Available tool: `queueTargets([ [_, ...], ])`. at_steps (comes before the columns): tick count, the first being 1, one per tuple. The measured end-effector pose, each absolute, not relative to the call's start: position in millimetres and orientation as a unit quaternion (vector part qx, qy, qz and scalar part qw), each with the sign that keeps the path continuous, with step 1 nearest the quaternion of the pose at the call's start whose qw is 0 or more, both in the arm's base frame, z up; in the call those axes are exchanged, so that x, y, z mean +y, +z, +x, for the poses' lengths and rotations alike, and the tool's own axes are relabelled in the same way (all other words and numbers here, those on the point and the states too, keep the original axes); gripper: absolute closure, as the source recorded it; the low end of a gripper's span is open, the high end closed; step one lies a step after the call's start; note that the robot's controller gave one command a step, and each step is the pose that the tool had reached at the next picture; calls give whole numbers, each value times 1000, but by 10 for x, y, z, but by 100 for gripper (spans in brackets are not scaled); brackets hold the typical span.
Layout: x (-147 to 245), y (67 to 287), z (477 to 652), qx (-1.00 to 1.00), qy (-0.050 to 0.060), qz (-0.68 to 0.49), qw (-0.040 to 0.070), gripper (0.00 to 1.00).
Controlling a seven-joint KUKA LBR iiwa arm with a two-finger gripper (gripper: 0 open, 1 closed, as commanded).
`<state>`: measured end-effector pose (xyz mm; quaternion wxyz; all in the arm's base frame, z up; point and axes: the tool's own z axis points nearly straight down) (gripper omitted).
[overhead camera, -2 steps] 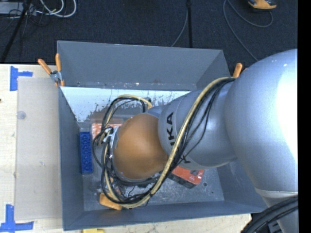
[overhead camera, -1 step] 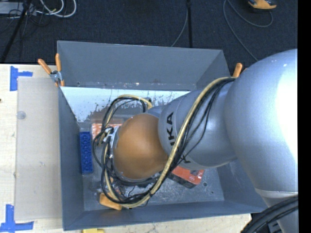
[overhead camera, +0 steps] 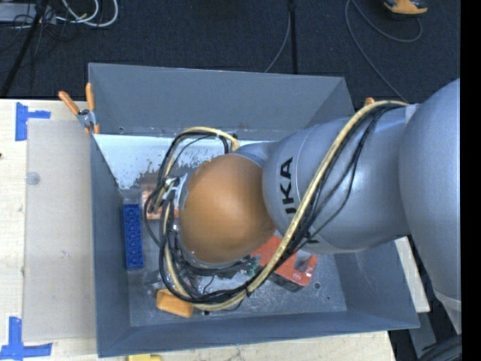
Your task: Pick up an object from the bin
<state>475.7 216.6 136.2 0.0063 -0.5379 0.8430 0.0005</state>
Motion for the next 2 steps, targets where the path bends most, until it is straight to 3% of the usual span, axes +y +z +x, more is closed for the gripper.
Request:
queueTargets([
  [2, 2165, 1368, 4755, 843, 1, -538, 6, 100],
])
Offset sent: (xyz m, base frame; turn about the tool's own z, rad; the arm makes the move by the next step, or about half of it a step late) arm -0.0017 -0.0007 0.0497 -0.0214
